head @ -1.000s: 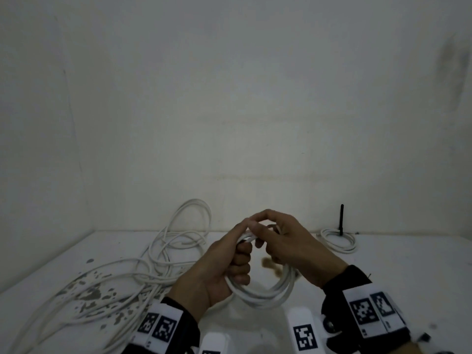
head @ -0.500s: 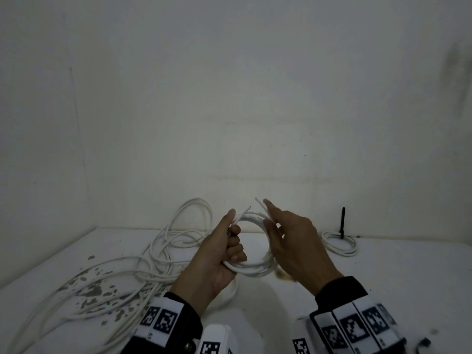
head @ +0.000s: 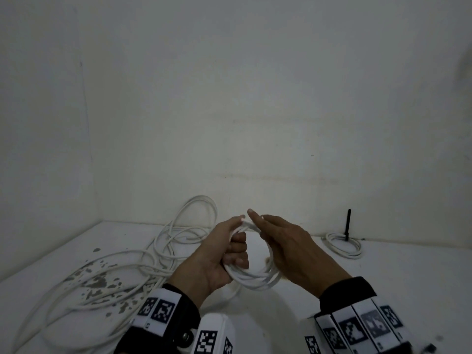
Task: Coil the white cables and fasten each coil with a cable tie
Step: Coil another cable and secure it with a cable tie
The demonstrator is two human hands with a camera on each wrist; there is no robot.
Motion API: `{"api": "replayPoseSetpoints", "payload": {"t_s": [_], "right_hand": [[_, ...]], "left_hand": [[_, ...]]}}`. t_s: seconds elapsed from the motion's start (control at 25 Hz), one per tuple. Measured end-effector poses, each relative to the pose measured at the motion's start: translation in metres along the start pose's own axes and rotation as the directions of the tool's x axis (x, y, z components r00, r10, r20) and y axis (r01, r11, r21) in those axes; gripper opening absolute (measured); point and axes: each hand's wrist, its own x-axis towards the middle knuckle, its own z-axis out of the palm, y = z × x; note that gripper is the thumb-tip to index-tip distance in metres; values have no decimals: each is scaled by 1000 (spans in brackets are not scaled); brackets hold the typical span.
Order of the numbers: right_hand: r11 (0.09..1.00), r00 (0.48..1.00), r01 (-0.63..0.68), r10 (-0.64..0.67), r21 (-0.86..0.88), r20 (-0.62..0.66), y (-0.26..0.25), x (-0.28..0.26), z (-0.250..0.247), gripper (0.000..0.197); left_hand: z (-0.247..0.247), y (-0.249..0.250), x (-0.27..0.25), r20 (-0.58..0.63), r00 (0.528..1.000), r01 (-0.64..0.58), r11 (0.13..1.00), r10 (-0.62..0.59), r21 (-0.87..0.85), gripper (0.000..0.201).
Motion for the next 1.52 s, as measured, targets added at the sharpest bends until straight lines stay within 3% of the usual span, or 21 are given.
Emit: {"api": "replayPoseSetpoints", "payload": {"t_s": [0.24, 0.36, 0.64, 0.76, 0.84, 0.92, 1.12, 1.28, 1.44, 1.52], "right_hand": [[998, 995, -21, 27, 61, -97, 2, 2, -3, 53], [992, 981, 1, 23, 125, -191, 1, 1, -1, 51], [994, 984, 27, -8, 104, -181, -4, 0, -1, 58], [961, 970, -8, 75, 276, -232, -5, 0, -8, 47], [841, 967, -79, 195, 535, -163, -8, -3, -17, 41], [660, 969, -124, 240, 741, -52, -14, -5, -24, 39], [323, 949, -151, 312, 934, 46, -24, -5, -24, 19], [355, 954, -178, 290, 918, 73, -24, -2, -28, 18], [160, 912, -272, 359, 949, 201, -24, -1, -31, 15], [125, 894, -293, 387, 948, 226, -27, 0, -28, 12]], "left_hand": [[-1, 0, -4, 50, 998, 16, 992, -23, 128, 59], [0, 0, -5, 84, 996, -4, 984, -12, 179, 46], [2, -4, -4, 42, 997, -72, 984, 66, 164, 52], [5, 0, -8, 108, 991, -98, 987, 85, 125, 45], [7, 2, -12, 135, 987, -103, 988, 87, 117, 40], [8, 2, -14, 149, 984, -117, 985, 97, 129, 41], [10, 4, -16, 167, 976, -167, 972, 139, 167, 40], [10, 6, -15, 152, 974, -194, 963, 167, 186, 35], [12, 1, -12, 104, 977, -206, 948, 185, 241, 31], [12, 1, -10, 94, 975, -218, 940, 200, 262, 31]]}}
